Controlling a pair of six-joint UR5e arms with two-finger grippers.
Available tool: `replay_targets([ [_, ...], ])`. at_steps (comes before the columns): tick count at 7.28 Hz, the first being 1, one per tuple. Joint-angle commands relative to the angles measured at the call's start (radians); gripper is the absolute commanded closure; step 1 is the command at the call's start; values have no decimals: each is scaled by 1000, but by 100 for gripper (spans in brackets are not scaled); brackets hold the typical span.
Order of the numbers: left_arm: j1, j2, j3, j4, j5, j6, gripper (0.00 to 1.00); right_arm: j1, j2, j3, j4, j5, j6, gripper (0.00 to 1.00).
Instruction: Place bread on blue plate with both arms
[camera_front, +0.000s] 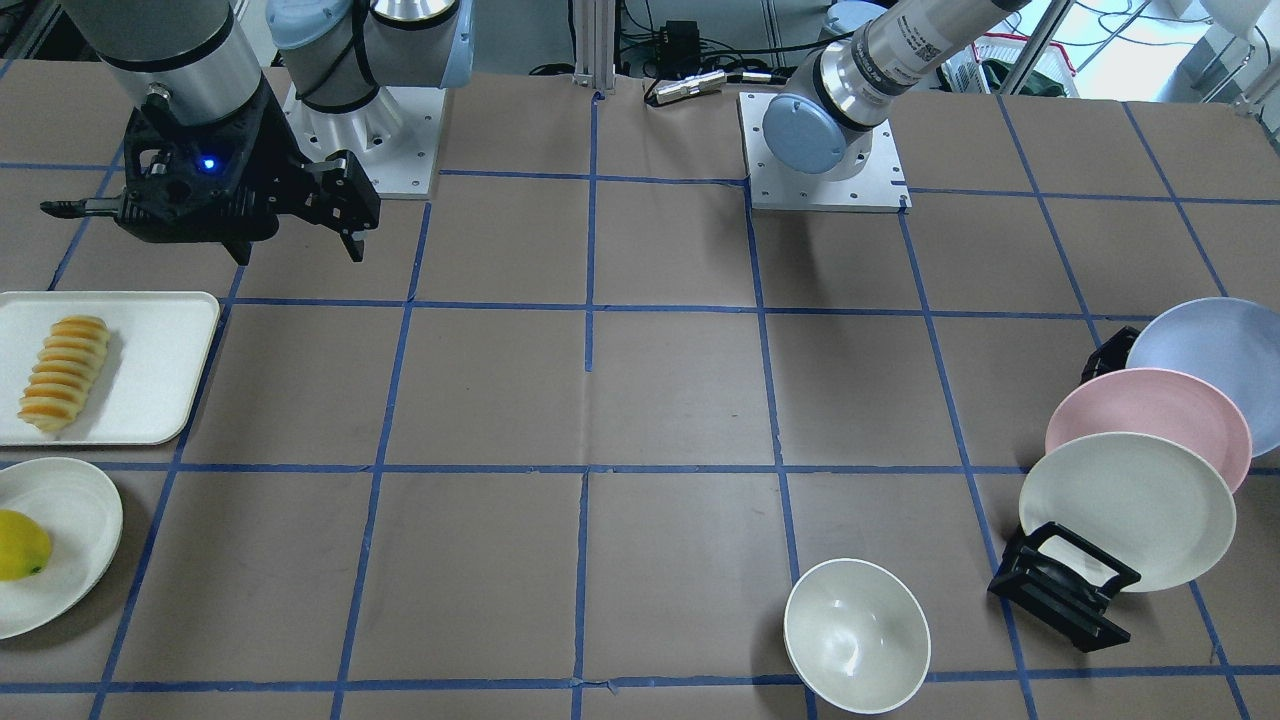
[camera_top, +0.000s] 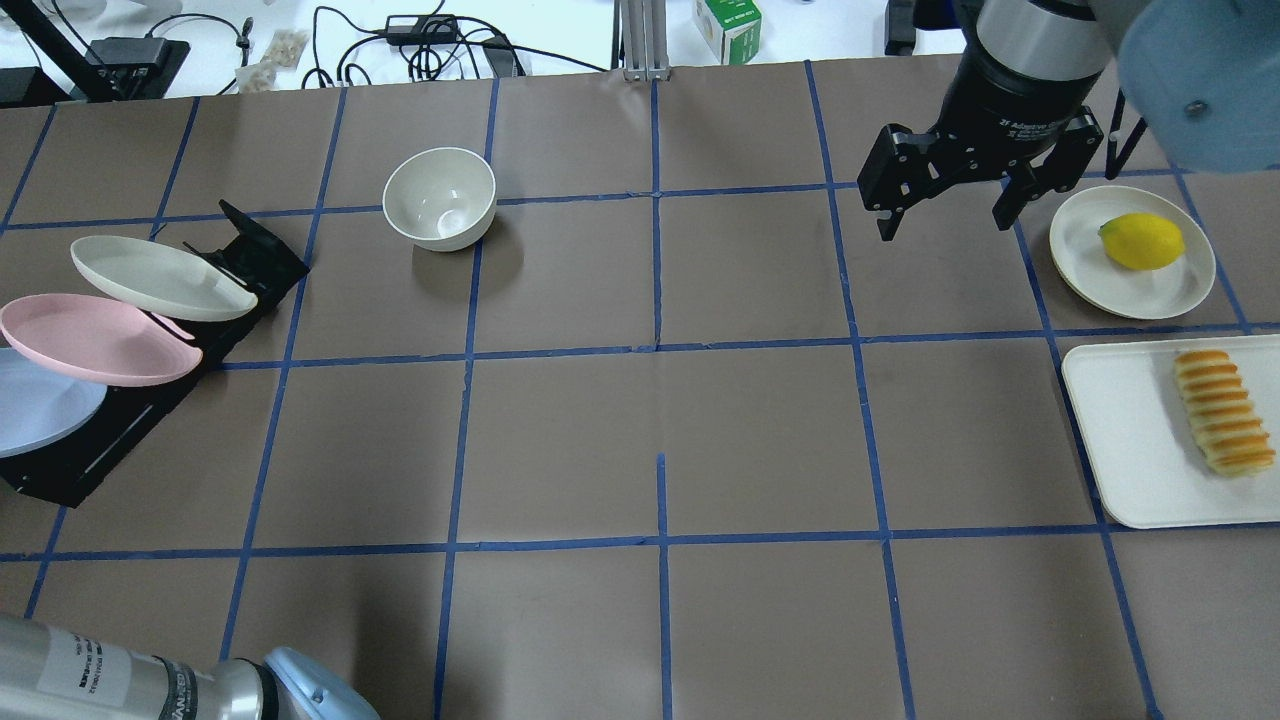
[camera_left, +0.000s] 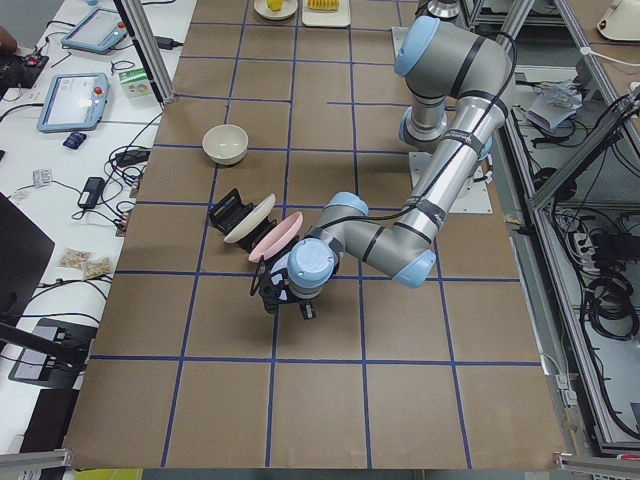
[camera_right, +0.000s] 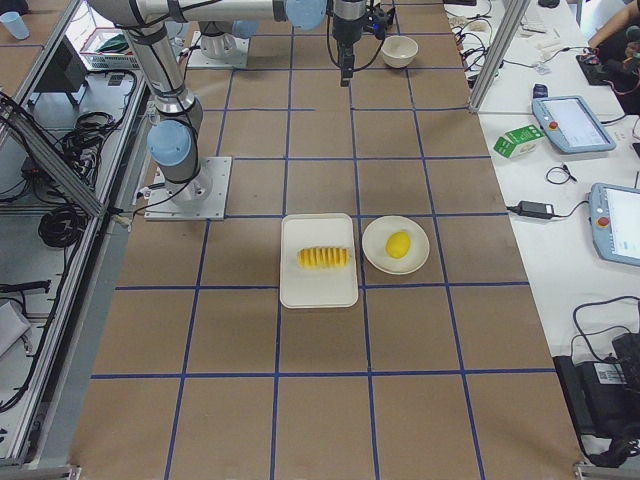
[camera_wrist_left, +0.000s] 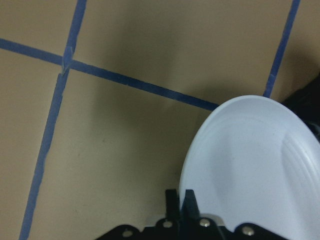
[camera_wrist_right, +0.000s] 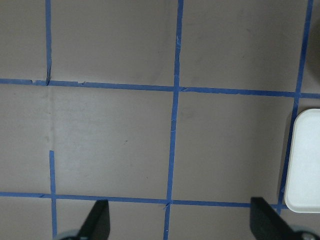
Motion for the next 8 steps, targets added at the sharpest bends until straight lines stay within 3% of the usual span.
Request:
replay_targets([
  [1, 9, 28, 3, -41, 56, 8, 100, 0, 0, 0, 1, 0, 0, 0],
  [2, 27, 50, 6, -69, 124, 8, 100, 0, 0, 0, 1, 0, 0, 0],
  [5, 70, 135, 10, -86, 217, 52, 100, 0, 0, 0, 1, 0, 2, 0],
  [8, 52, 269, 96, -311, 208, 57, 100, 0, 0, 0, 2, 0, 2, 0],
])
